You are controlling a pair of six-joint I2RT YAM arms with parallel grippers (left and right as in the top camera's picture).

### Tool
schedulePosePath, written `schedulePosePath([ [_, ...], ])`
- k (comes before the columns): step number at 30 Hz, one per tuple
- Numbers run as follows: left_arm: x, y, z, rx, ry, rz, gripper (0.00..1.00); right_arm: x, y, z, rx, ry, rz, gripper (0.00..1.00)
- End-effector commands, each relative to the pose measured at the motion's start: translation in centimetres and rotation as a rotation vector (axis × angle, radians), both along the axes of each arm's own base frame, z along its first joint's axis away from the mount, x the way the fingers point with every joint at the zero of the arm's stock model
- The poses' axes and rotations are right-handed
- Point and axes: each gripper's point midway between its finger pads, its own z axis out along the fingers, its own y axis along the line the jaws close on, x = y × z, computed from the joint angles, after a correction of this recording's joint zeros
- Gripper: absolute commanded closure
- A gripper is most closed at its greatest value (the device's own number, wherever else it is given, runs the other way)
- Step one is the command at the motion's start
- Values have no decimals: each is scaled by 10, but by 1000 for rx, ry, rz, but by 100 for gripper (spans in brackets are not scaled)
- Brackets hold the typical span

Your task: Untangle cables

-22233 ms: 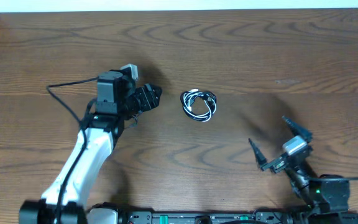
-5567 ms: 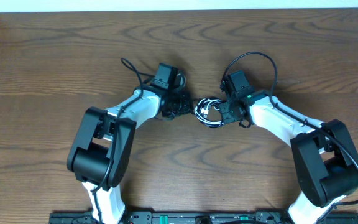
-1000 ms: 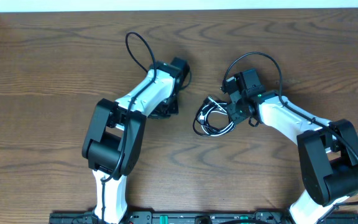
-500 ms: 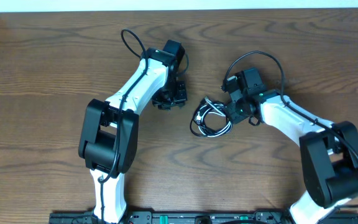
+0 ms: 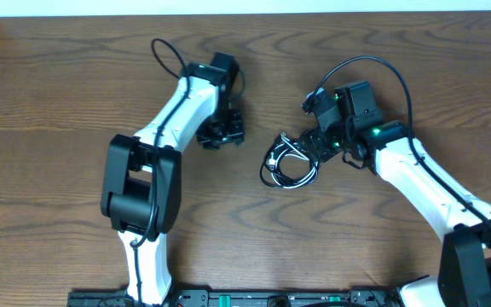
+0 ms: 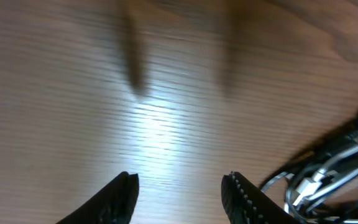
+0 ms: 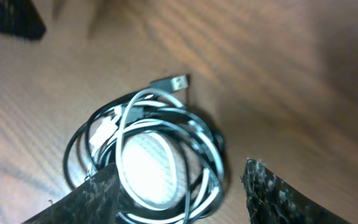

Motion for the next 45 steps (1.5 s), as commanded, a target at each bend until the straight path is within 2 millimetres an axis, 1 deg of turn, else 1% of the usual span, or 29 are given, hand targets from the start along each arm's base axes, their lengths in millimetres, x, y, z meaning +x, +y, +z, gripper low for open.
schedulePosePath([
  [1, 1, 21, -3, 22, 27, 35, 51, -13, 17, -14, 34, 72, 77, 42],
  [2, 1, 24, -3, 23, 31, 43, 51, -16, 18, -20, 28, 88, 83, 44],
  [3, 1, 27, -3, 24, 34, 51, 51, -18, 20, -24, 23, 101, 88, 50],
  [4, 1, 29, -3, 24, 37, 57, 50, -19, 21, -27, 20, 109, 91, 54],
  [6, 2, 34, -3, 25, 37, 66, 48, -20, 22, -32, 16, 120, 95, 64],
  [7, 3, 38, -3, 34, 35, 72, 46, -20, 22, -33, 13, 120, 94, 74],
  [8, 4, 43, -3, 52, 30, 76, 45, -18, 22, -35, 8, 114, 91, 87],
  [9, 5, 48, -4, 69, 26, 79, 44, -15, 21, -35, 4, 102, 85, 97],
  [10, 7, 55, -4, 102, 18, 82, 38, -7, 20, -34, -1, 77, 68, 99],
  [11, 7, 58, -4, 112, 15, 83, 32, -4, 19, -33, -2, 63, 58, 99],
  [15, 8, 58, -4, 118, 13, 82, 2, 12, 20, -26, 14, 8, 11, 99],
  [20, 8, 58, -4, 118, 13, 82, 2, 38, 7, -20, -4, -54, -158, 99],
  [25, 8, 58, -4, 118, 13, 82, 2, 50, 9, -11, 13, -116, -170, 99],
  [29, 8, 58, -4, 118, 13, 82, 2, 54, 11, -8, 22, -135, -171, 99],
  [36, 8, 58, -4, 118, 13, 82, 2, 56, 12, -5, 29, -148, -171, 95],
  [39, 8, 58, -4, 118, 13, 82, 2, 59, 13, -3, 36, -161, -171, 95],
  [45, 8, 58, -4, 118, 13, 82, 2, 56, 12, -6, 28, -146, -170, 95],
])
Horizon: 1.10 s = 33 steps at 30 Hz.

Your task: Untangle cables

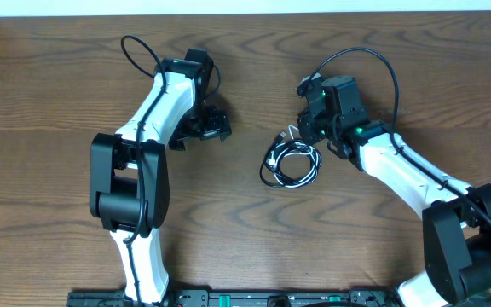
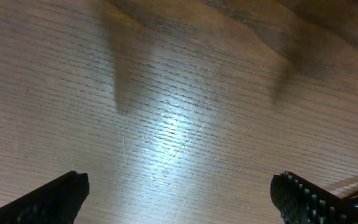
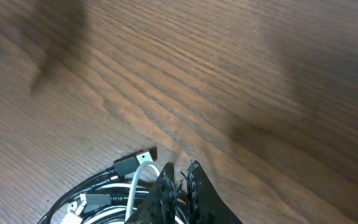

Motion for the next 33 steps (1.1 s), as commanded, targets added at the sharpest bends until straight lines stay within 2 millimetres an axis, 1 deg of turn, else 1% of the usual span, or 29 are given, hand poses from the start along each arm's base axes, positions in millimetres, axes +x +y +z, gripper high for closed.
schedulePosePath([
  [1, 0, 4, -3, 15, 10, -3, 2, 1, -1, -2, -1, 13, -16, 95],
  [33, 0, 4, -3, 15, 10, -3, 2, 0, -2, -3, -3, 19, -15, 94],
])
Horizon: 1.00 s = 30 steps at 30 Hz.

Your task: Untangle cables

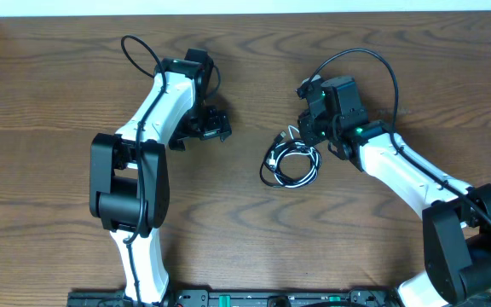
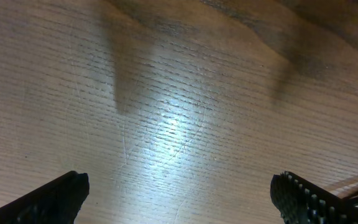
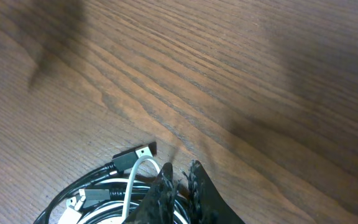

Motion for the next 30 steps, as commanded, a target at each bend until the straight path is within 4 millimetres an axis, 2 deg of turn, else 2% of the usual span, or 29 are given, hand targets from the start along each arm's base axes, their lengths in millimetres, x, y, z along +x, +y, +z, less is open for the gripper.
schedulePosePath([
  [1, 0, 4, -3, 15, 10, -3, 2, 2, 0, 0, 4, 5, -14, 94],
  [5, 0, 4, -3, 15, 10, -3, 2, 2, 0, 0, 4, 6, -13, 90],
  [8, 0, 4, -3, 15, 10, -3, 2, -1, -1, -3, -2, 21, -14, 79],
  [9, 0, 4, -3, 15, 10, -3, 2, -3, -2, -5, -7, 34, -14, 69],
  [13, 0, 4, -3, 15, 10, -3, 2, -16, -8, -16, -36, 102, -15, 45],
  [14, 0, 4, -3, 15, 10, -3, 2, -20, -9, -19, -44, 122, -15, 33],
  [15, 0, 4, -3, 15, 10, -3, 2, -24, -11, -22, -52, 141, -15, 1],
  [23, 0, 4, -3, 15, 10, -3, 2, -54, -23, -40, -76, 303, -77, 1],
  [30, 0, 4, -3, 15, 10, -3, 2, -60, -26, -43, -24, 381, -193, 1],
])
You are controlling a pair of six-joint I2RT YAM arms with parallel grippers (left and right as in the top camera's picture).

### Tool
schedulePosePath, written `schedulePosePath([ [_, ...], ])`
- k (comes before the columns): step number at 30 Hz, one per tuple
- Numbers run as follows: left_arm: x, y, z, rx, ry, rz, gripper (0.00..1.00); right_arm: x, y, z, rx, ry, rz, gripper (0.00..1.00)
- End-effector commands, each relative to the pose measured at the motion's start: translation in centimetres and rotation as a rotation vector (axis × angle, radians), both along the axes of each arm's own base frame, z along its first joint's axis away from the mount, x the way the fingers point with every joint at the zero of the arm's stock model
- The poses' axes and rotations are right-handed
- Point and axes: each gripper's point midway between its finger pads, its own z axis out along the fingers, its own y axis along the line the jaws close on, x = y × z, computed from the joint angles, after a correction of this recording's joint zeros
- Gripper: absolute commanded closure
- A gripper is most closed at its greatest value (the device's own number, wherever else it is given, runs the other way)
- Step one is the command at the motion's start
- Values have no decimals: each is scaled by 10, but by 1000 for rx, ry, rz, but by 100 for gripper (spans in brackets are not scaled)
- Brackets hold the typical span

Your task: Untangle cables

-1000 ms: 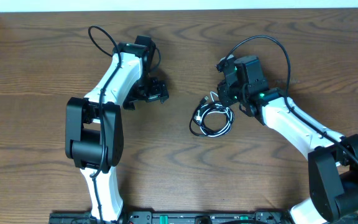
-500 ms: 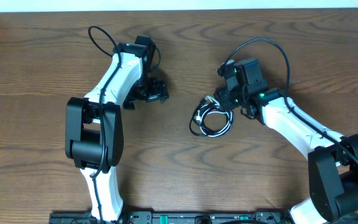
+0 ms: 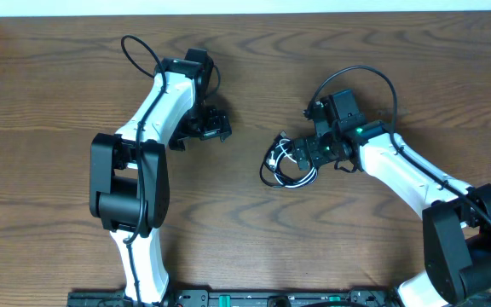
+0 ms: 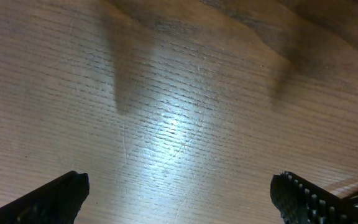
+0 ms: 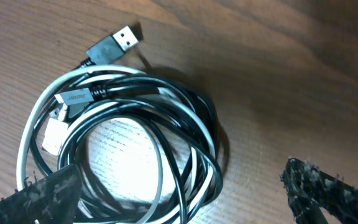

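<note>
A coil of tangled black and white cables (image 3: 285, 172) lies on the wooden table (image 3: 228, 230), right of centre. In the right wrist view the coil (image 5: 205, 140) fills the frame, with a black USB plug (image 5: 114, 45) sticking out at the top. My right gripper (image 3: 302, 152) (image 5: 185, 199) is open wide just above the coil, its fingers (image 5: 42, 199) straddling the near side. My left gripper (image 3: 213, 128) (image 4: 179, 202) stands open wide over bare wood to the left of the coil, holding nothing.
The left arm's own black lead (image 3: 139, 47) loops near the back left. The right arm's lead (image 3: 373, 77) arches over its wrist. The table's far edge (image 3: 245, 12) meets a white wall.
My right gripper was shut at the far edge of the coil; now it is open wide and sits over the coil, closer to its middle. The left arm has not moved.
At first both grippers were near the coil, the left partly open, the right open over it. Then the left stood farther left, open wide, and the right was shut at the coil's far edge. Now the right is open over the coil again.
</note>
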Motion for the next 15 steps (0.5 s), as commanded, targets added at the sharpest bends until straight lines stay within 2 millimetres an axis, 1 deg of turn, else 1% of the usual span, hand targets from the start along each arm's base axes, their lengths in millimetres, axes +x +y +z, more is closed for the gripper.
schedulePosePath([
  [1, 0, 4, -3, 14, 10, -3, 2, 0, -2, -2, 39, 53, -131, 1],
  [2, 0, 4, -3, 14, 10, -3, 2, -1, -4, -3, 44, 65, -157, 6],
  [3, 0, 4, -3, 14, 10, -3, 2, -2, -6, -3, 51, 82, -194, 18],
  [4, 0, 4, -3, 14, 10, -3, 2, -4, -7, -4, 55, 101, -228, 35],
  [6, 0, 4, -3, 14, 10, -3, 2, -8, -9, -7, 63, 133, -279, 52],
  [7, 0, 4, -3, 14, 10, -3, 2, -12, -10, -10, 65, 157, -313, 67],
  [9, 0, 4, -3, 14, 10, -3, 2, -18, -12, -16, 64, 184, -344, 71],
  [12, 0, 4, -3, 14, 10, -3, 2, -27, -15, -27, 60, 231, -392, 84],
  [15, 0, 4, -3, 14, 10, -3, 2, -36, -9, -35, 87, 284, -399, 85],
])
